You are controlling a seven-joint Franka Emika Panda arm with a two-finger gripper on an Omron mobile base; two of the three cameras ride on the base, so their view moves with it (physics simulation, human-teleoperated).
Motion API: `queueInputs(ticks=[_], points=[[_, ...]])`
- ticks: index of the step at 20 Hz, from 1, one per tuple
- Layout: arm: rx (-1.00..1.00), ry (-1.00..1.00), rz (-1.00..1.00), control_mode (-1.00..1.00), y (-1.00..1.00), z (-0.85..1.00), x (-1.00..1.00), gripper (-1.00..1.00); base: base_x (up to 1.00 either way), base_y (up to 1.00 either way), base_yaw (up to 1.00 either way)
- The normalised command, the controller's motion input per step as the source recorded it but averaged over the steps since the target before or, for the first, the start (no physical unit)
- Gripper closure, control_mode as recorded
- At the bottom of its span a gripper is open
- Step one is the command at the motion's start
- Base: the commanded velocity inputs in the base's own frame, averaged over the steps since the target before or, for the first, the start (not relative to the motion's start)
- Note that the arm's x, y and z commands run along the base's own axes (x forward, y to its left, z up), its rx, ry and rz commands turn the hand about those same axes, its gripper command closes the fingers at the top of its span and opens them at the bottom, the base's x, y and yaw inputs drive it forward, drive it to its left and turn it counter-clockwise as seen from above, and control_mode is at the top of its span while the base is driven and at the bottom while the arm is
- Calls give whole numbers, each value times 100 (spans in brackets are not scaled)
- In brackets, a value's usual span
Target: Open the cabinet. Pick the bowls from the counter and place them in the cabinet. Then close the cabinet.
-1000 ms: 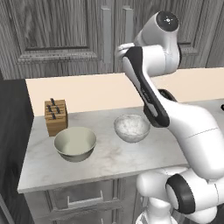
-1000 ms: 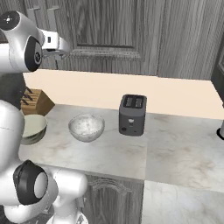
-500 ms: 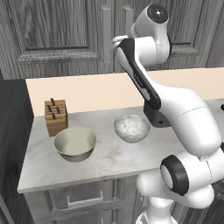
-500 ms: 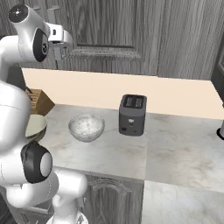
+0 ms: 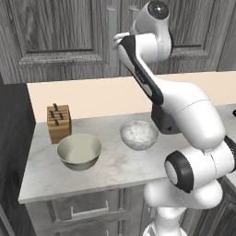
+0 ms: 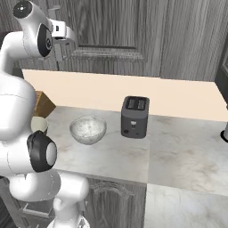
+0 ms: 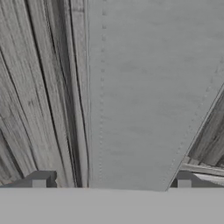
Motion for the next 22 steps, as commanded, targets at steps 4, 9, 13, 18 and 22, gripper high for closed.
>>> queueInputs(ticks=[4,9,13,18,22], points=[[0,-1,0,-100,0,0,41,-100,0,0,0],[0,-7,2,-100,0,-6,28,-100,0,0,0],[2,-4,4,-100,0,-16,27,100,0,0,0],[2,0,5,-100,0,-15,35,100,0,0,0],[0,0,5,-100,0,-27,36,100,0,0,0]])
